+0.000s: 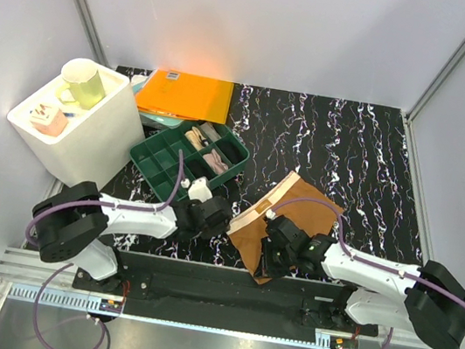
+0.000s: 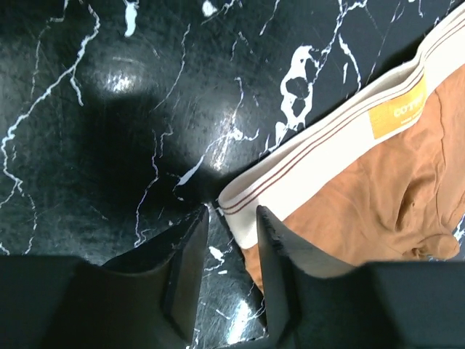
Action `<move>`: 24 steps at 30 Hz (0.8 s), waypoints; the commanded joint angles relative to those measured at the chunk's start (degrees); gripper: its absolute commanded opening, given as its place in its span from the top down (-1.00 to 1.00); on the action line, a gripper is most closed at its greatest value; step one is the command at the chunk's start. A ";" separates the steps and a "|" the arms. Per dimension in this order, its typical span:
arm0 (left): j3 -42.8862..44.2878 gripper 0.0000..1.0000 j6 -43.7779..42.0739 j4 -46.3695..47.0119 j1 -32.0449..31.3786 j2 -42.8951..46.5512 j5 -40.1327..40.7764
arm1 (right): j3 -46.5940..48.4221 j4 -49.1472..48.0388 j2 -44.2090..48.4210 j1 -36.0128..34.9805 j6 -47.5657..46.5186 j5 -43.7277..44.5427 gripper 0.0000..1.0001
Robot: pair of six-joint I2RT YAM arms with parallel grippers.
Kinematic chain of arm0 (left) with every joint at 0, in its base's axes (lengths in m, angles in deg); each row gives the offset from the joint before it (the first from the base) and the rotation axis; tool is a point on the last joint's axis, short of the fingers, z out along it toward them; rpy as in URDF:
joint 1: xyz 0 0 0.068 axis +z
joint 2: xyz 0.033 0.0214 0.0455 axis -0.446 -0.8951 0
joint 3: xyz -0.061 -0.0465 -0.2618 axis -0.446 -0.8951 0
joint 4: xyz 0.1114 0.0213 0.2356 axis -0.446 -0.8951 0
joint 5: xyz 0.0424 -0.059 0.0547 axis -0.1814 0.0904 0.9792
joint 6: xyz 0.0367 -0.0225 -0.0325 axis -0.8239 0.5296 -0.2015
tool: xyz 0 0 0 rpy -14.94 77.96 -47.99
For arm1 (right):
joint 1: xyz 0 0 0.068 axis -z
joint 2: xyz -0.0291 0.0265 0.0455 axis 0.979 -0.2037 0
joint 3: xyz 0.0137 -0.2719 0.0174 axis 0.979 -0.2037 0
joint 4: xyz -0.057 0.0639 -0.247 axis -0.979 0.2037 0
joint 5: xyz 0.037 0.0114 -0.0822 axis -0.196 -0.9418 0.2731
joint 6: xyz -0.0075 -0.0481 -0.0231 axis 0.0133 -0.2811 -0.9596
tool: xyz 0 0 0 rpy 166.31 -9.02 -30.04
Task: Roll the underwear
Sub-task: Move the underwear to the center of the board, then fold the underwear at the center of the board.
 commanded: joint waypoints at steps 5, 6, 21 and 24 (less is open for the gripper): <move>3.52 0.36 -3.37 -1.53 -0.54 -4.61 3.66 | 0.21 -2.03 -0.42 -0.49 -0.02 -1.37 1.00; 3.52 0.40 -3.37 -1.44 -0.62 -4.87 3.66 | 0.29 -2.03 -0.42 -0.49 0.07 -1.28 1.00; 0.45 1.00 -6.71 -4.69 -1.15 6.54 6.38 | 4.07 -1.95 0.37 -1.10 -1.95 -5.41 1.00; -1.05 1.00 -8.11 -6.01 -1.77 10.14 7.44 | 6.53 -1.42 0.29 -2.42 -3.00 -6.55 1.00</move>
